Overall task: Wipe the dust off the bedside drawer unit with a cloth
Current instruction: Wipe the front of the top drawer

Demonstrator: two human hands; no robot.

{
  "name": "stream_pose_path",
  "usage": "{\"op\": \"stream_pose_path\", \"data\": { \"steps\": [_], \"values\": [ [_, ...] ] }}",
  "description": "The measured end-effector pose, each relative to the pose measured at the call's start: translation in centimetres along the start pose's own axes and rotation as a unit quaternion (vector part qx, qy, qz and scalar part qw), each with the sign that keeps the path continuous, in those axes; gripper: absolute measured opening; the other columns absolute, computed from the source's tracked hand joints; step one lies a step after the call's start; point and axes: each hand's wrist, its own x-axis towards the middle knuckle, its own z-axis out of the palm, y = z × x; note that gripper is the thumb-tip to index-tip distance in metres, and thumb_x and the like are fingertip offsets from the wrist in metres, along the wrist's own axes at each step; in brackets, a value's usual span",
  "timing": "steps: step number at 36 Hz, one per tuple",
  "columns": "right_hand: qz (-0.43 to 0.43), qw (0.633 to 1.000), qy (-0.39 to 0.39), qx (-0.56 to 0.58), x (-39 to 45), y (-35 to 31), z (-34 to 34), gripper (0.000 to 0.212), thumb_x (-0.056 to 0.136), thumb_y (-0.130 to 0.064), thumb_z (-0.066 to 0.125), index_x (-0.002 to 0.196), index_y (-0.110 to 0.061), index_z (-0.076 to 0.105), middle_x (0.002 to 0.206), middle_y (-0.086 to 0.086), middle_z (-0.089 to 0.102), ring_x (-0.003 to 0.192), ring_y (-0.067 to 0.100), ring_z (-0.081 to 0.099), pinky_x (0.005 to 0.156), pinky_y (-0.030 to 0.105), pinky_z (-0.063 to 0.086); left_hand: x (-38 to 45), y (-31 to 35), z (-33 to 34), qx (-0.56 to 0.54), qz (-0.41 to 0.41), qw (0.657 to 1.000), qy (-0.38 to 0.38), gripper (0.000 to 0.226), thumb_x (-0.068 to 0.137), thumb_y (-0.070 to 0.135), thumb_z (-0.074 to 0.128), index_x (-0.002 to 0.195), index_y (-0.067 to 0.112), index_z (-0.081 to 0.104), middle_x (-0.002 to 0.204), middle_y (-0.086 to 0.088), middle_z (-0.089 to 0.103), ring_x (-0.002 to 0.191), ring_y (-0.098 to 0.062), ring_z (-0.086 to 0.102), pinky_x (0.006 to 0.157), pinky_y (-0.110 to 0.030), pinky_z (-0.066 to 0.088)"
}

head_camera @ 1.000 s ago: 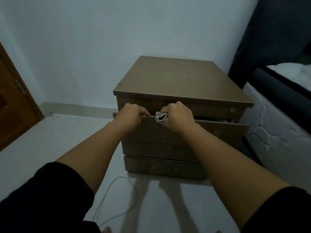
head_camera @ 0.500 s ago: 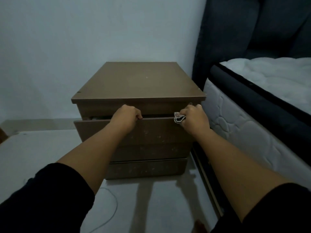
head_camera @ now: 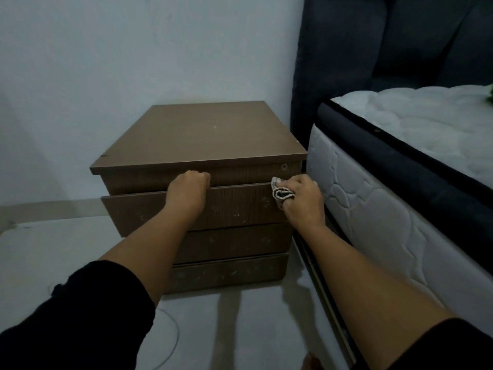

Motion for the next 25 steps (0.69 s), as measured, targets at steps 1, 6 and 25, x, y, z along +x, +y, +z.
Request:
{"op": "stream_pose_path", "data": {
  "steps": [1, 6, 25],
  "values": [
    [-0.004, 1.000, 0.004, 0.009, 0.0, 0.0, 0.3, 0.039, 0.078, 0.005, 0.056, 0.109, -0.013, 0.071, 0.106, 0.005, 0.059, 0.100, 0.027, 0.050, 0.082, 0.029, 0.043, 0.1, 0.0, 0.2, -0.001, -0.002, 1.000, 0.005, 0.020, 0.092, 0.003, 0.049, 0.103, 0.011, 0.064, 0.097, -0.011, 0.066, 0.090, -0.028, 0.062, 0.067, -0.035, 0.048],
    [-0.040, 0.999, 0.004, 0.034, 0.3, -0.4, 1.1, 0.035, 0.076, 0.006, 0.062, 0.105, -0.009, 0.072, 0.105, 0.008, 0.058, 0.099, 0.026, 0.054, 0.084, 0.035, 0.050, 0.6, -0.3, 1.2, -0.028, -0.018, 0.999, 0.027, 0.018, 0.093, 0.003, 0.049, 0.100, 0.009, 0.064, 0.090, -0.013, 0.069, 0.087, -0.030, 0.064, 0.066, -0.036, 0.048],
    [-0.211, 0.974, -0.081, -0.030, -0.8, -10.0, 7.9, 0.059, 0.079, -0.003, 0.066, 0.135, -0.010, 0.049, 0.122, 0.010, 0.051, 0.109, 0.025, 0.051, 0.090, 0.034, 0.048, -5.5, -9.4, 4.1, -0.357, -0.277, 0.879, 0.151, 0.038, 0.099, 0.021, 0.044, 0.137, 0.013, 0.046, 0.138, -0.009, 0.049, 0.128, -0.024, 0.048, 0.104, -0.033, 0.039]
  ]
}}
